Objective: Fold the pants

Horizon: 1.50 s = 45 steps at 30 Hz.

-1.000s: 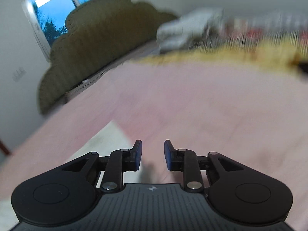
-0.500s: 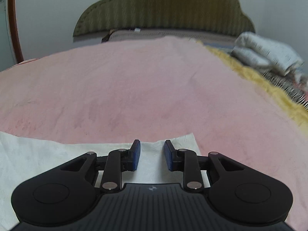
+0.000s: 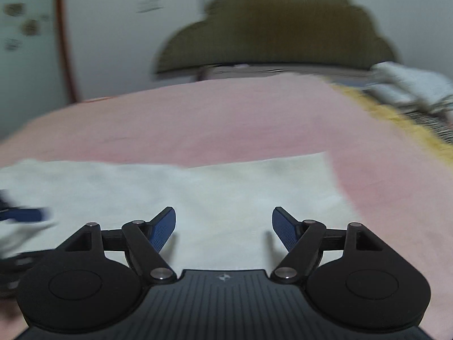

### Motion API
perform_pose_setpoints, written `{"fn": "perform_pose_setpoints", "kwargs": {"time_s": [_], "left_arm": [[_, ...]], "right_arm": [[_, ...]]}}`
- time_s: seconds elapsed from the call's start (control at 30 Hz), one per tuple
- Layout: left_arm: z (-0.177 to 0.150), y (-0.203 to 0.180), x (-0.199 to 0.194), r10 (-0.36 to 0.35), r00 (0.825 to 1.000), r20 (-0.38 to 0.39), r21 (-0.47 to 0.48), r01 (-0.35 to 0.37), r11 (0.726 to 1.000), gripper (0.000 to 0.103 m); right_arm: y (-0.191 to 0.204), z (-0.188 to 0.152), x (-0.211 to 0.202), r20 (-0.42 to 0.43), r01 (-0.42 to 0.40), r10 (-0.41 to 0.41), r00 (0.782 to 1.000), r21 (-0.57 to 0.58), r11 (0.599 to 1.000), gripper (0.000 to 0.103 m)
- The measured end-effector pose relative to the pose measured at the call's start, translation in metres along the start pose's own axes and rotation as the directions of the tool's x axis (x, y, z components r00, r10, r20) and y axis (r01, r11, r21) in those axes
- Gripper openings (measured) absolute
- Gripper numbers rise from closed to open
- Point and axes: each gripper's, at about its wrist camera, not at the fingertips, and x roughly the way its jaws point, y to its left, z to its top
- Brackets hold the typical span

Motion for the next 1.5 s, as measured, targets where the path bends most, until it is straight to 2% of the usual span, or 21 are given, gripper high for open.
{"fn": "perform_pose_setpoints", "kwargs": {"time_s": [0.07, 0.1, 0.17, 0.23, 0.3, 0.4, 0.47, 0.5, 0.63, 0.83, 0.9, 0.93, 1.0, 1.03, 1.07, 1.13, 1.17, 1.23, 1.3, 1.4, 1.5], "left_arm": [[-0.002, 0.001, 0.004, -0.004, 1.000, -0.008, -0.025, 0.004, 1.000, 0.063], [-0.003, 0.002, 0.004, -0.003, 1.000, -0.002, -0.034, 0.003, 0.999, 0.063], [-0.005, 0.001, 0.002, 0.001, 1.000, 0.013, -0.041, 0.000, 0.999, 0.065], [-0.009, 0.003, 0.001, 0.012, 1.000, 0.028, -0.055, -0.011, 0.998, 0.068], [-0.011, 0.008, 0.002, 0.012, 0.999, 0.029, -0.090, -0.010, 0.996, 0.070], [-0.012, 0.015, 0.004, -0.003, 1.000, 0.021, -0.146, 0.006, 0.989, 0.071], [-0.013, 0.017, 0.004, -0.007, 1.000, 0.019, -0.163, 0.010, 0.987, 0.074], [-0.013, 0.017, 0.005, -0.006, 1.000, 0.017, -0.166, 0.009, 0.986, 0.074], [-0.013, 0.017, 0.005, -0.002, 1.000, 0.014, -0.167, 0.005, 0.986, 0.076], [-0.014, 0.021, 0.008, -0.011, 1.000, 0.002, -0.193, 0.011, 0.981, 0.080], [-0.014, 0.022, 0.008, -0.011, 1.000, -0.001, -0.197, 0.011, 0.980, 0.081], [-0.014, 0.022, 0.008, -0.012, 1.000, -0.002, -0.198, 0.012, 0.980, 0.082], [-0.014, 0.023, 0.008, -0.015, 1.000, -0.001, -0.202, 0.015, 0.979, 0.082], [-0.014, 0.023, 0.008, -0.018, 1.000, 0.000, -0.206, 0.017, 0.978, 0.082], [-0.013, 0.024, 0.008, -0.020, 1.000, 0.001, -0.210, 0.019, 0.977, 0.081], [-0.010, 0.027, 0.006, -0.025, 1.000, 0.009, -0.228, 0.027, 0.973, 0.079], [-0.008, 0.031, 0.006, -0.036, 0.999, 0.016, -0.251, 0.039, 0.967, 0.079], [-0.001, 0.044, 0.007, -0.093, 0.995, 0.032, -0.350, 0.098, 0.932, 0.079], [0.005, 0.063, 0.012, -0.190, 0.981, 0.047, -0.483, 0.189, 0.855, 0.079], [0.011, 0.091, 0.024, -0.345, 0.933, 0.103, -0.670, 0.322, 0.669, 0.080], [0.015, 0.106, 0.034, -0.444, 0.874, 0.195, -0.772, 0.416, 0.480, 0.081]], "right_arm": [[0.016, -0.012, 0.003, -0.080, -0.082, 0.076, 0.994, -0.075, 0.994, 0.075], [0.021, -0.019, 0.006, -0.110, -0.047, 0.033, 0.993, -0.126, 0.991, 0.075], [0.019, -0.026, -0.004, -0.061, 0.034, -0.042, 0.997, -0.119, 0.992, 0.075], [0.000, -0.025, -0.025, -0.013, 0.056, -0.056, 0.998, 0.052, 0.997, 0.076], [-0.021, -0.028, -0.040, 0.025, -0.005, -0.001, 1.000, 0.231, 0.973, 0.076], [-0.049, -0.041, -0.043, 0.006, -0.137, 0.152, 0.988, 0.465, 0.875, 0.076], [-0.058, -0.053, -0.036, 0.015, -0.218, 0.254, 0.967, 0.563, 0.797, 0.076], [-0.060, -0.056, -0.033, 0.030, -0.246, 0.281, 0.959, 0.577, 0.779, 0.076], [-0.067, -0.052, -0.018, 0.080, -0.262, 0.267, 0.960, 0.585, 0.768, 0.075], [-0.089, -0.040, 0.009, 0.194, -0.195, 0.093, 0.977, 0.620, 0.760, 0.074], [-0.102, -0.036, 0.020, 0.208, -0.151, 0.018, 0.978, 0.647, 0.747, 0.067], [-0.108, -0.034, 0.025, 0.209, -0.136, -0.008, 0.978, 0.665, 0.734, 0.059], [-0.118, -0.031, 0.035, 0.199, -0.110, -0.043, 0.979, 0.695, 0.711, 0.039], [-0.122, -0.030, 0.042, 0.182, -0.091, -0.056, 0.982, 0.708, 0.700, 0.022], [-0.124, -0.030, 0.048, 0.171, -0.088, -0.052, 0.984, 0.718, 0.690, 0.015], [-0.126, -0.030, 0.053, 0.169, -0.094, -0.042, 0.985, 0.718, 0.689, 0.013], [-0.123, -0.027, 0.052, 0.162, -0.077, -0.052, 0.985, 0.697, 0.713, 0.013], [-0.109, -0.016, 0.047, 0.154, -0.021, -0.094, 0.983, 0.615, 0.788, 0.012], [-0.085, -0.002, 0.042, 0.158, 0.052, -0.145, 0.977, 0.484, 0.873, 0.012], [-0.039, 0.017, 0.037, 0.184, 0.136, -0.183, 0.966, 0.243, 0.961, 0.012], [0.012, 0.026, 0.036, 0.216, 0.179, -0.176, 0.960, 0.007, 0.984, 0.012]]}}
